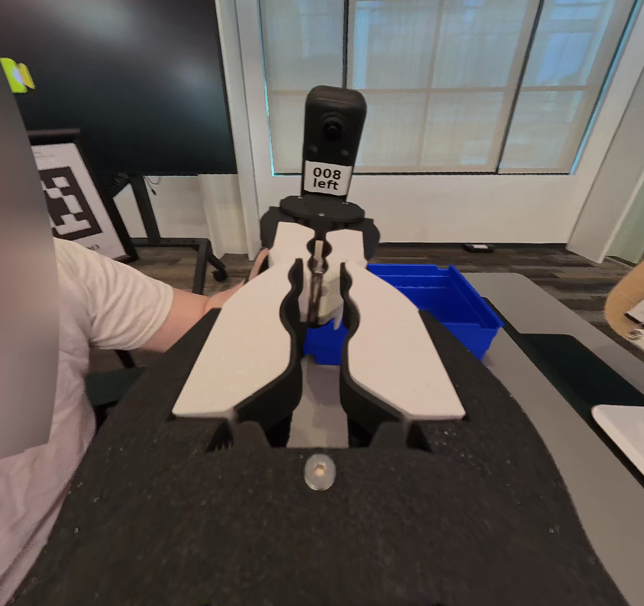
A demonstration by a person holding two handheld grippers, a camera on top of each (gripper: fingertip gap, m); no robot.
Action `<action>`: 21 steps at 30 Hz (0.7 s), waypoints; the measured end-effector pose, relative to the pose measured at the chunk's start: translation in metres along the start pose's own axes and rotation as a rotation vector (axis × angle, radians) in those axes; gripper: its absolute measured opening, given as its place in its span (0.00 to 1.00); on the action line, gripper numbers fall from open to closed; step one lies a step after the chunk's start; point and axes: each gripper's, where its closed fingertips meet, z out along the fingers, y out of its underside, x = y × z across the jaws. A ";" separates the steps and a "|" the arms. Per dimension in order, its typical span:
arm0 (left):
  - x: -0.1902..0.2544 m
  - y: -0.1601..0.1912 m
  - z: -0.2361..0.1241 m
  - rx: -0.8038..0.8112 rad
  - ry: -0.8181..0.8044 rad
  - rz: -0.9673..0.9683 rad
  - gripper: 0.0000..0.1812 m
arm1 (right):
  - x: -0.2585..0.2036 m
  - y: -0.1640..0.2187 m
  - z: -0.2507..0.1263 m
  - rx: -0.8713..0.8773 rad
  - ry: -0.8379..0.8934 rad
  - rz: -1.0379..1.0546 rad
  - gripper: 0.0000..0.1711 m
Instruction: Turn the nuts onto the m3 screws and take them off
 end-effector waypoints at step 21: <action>0.002 -0.005 -0.004 0.023 0.007 -0.013 0.01 | -0.003 -0.009 -0.010 0.041 -0.069 0.047 0.12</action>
